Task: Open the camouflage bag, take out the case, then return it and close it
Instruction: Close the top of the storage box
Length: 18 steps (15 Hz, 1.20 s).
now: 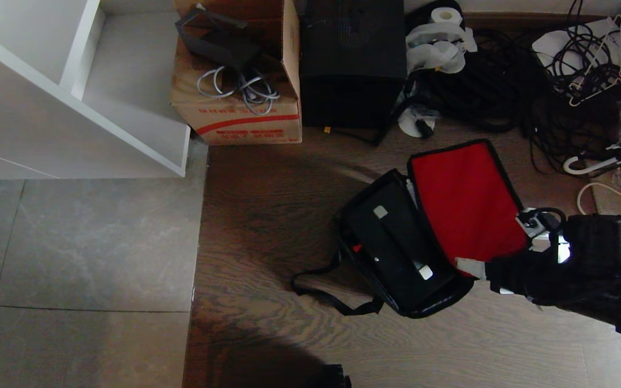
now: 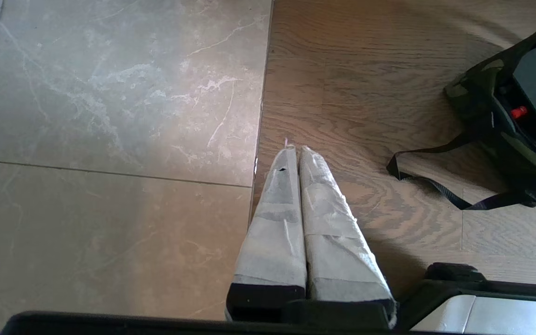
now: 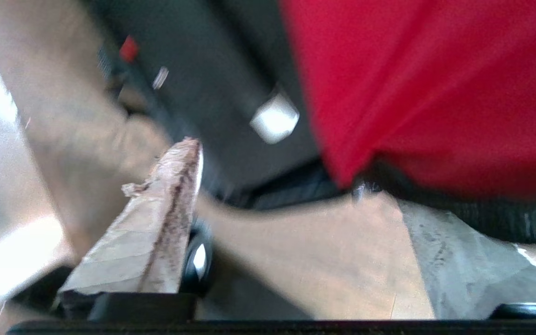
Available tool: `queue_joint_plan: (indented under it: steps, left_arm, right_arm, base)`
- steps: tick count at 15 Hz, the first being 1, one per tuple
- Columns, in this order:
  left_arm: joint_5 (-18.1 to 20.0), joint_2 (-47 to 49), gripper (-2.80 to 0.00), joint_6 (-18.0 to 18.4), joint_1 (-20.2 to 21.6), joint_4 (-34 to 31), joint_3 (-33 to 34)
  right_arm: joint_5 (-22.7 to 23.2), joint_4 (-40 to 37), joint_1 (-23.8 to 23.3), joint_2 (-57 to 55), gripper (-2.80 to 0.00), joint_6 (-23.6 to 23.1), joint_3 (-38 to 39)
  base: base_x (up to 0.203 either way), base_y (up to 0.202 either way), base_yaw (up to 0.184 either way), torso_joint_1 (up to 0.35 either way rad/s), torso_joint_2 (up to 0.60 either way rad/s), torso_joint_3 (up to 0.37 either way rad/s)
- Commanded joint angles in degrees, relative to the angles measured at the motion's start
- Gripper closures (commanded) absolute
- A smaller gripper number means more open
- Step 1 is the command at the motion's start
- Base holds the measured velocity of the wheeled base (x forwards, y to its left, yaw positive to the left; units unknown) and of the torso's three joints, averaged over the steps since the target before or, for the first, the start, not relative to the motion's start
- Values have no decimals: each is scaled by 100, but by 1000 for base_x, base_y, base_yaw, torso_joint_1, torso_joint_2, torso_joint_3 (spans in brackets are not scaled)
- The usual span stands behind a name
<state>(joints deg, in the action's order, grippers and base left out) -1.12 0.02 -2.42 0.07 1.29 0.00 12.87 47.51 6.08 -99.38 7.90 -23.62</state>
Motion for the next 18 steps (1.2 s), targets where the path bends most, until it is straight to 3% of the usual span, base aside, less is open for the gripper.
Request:
queue_joint_plan:
  steps: [1, 9, 11, 12, 16, 18]
  left_arm:
    - [-2, -2, 0, -4, 1, 3, 62]
    - [-2, -2, 0, -4, 1, 3, 62]
    - [-2, -2, 0, -4, 1, 3, 62]
    - [-2, -2, 0, -4, 1, 3, 62]
    - [-2, -2, 0, -4, 1, 3, 60]
    - [-2, -2, 0, -4, 1, 3, 62]
  right_arm:
    - [28, 14, 263, 591, -280, 11, 499]
    - [83, -465, 1284, 1476, -280, 943, 1091]
    - [67, -565, 1294, 1500, -280, 958, 1025]
    - [47, -563, 1128, 1439, -280, 965, 735]
    - [39, -833, -277, 387, -280, 1006, -723]
    - [30, -931, -844, -207, -280, 1253, -1343]
  base:
    - [0, 0, 0, 0, 0, 0]
    - [0, 0, 0, 0, 0, 0]
    - [0, 0, 0, 0, 0, 0]
    - [0, 0, 0, 0, 0, 0]
    - [0, 0, 0, 0, 0, 0]
    - [0, 0, 0, 0, 0, 0]
